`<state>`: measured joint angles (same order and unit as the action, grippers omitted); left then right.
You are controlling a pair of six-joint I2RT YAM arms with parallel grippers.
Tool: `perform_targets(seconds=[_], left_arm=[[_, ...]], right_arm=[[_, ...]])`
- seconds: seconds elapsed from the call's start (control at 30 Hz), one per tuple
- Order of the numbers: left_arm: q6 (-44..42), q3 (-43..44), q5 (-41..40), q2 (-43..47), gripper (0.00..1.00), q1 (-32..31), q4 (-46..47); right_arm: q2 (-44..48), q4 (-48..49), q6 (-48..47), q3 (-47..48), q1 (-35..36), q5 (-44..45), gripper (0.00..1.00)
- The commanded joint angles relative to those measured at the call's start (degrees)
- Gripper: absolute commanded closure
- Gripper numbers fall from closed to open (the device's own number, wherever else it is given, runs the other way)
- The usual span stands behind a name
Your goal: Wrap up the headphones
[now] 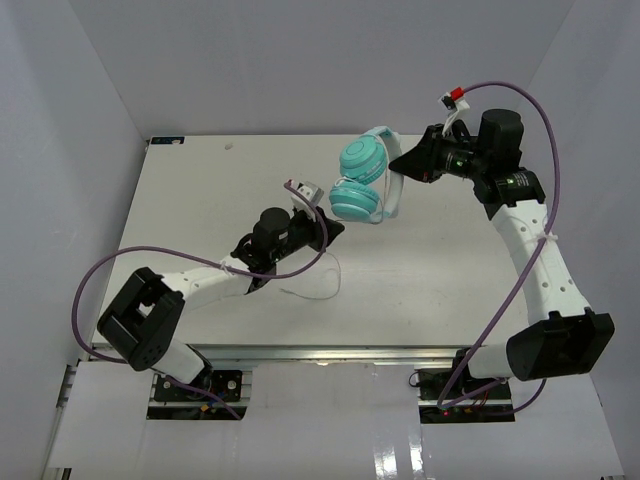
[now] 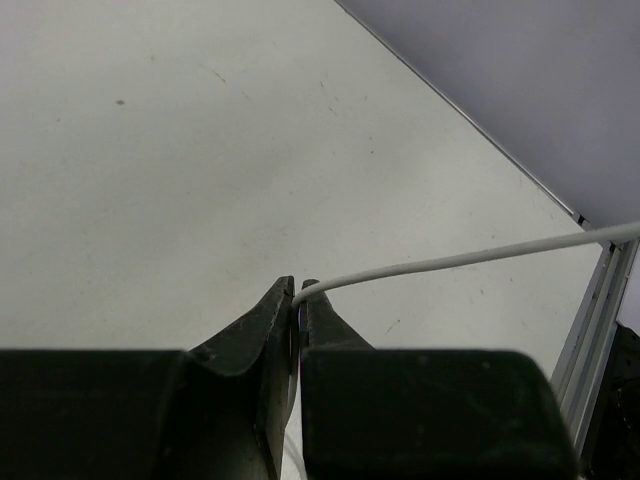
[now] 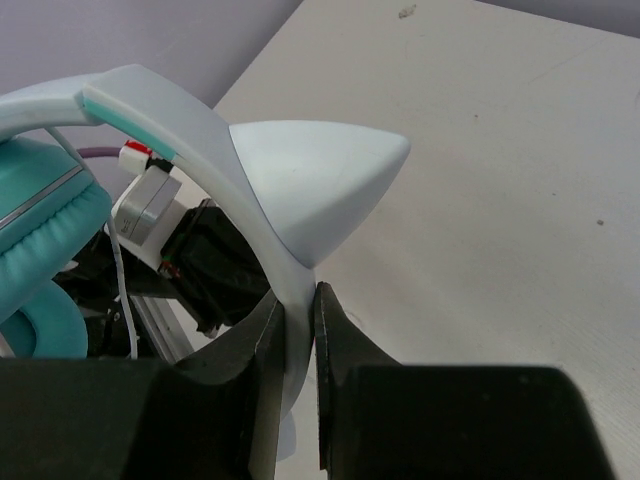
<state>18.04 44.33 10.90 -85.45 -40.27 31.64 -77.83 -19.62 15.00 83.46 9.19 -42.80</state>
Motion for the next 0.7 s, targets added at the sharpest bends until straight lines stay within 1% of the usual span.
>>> perform_targets(seconds=[0.0,0.17,0.27,0.53,0.67], left_arm=[[-2.7,3.1,3.7,-0.7,0.83,4.2,-3.8],[-3.1,4.1,5.6,-1.1,0.83,7.8,-4.6],[-3.2,4.4,5.8,-1.6,0.83,8.8,-4.6],[-2.7,3.5,3.9,-4.5,0.81,9.6,-0.4],[-3.0,4.4,2.8,-6.4,0.80,9.7,0.9]], right_arm=[[4.6,2.6,0.0,0.9,-0.3,-7.9,0.92],[6.1,-1.3,-5.2,-0.1,-0.3,-8.5,0.92],[6.9,-3.3,-7.7,-0.8,-0.3,-8.5,0.92],[7.6,-4.4,-7.0,-1.2,-0.3,-9.9,0.92],[8.0,-5.0,-7.2,-1.0,-0.3,-9.7,0.92]])
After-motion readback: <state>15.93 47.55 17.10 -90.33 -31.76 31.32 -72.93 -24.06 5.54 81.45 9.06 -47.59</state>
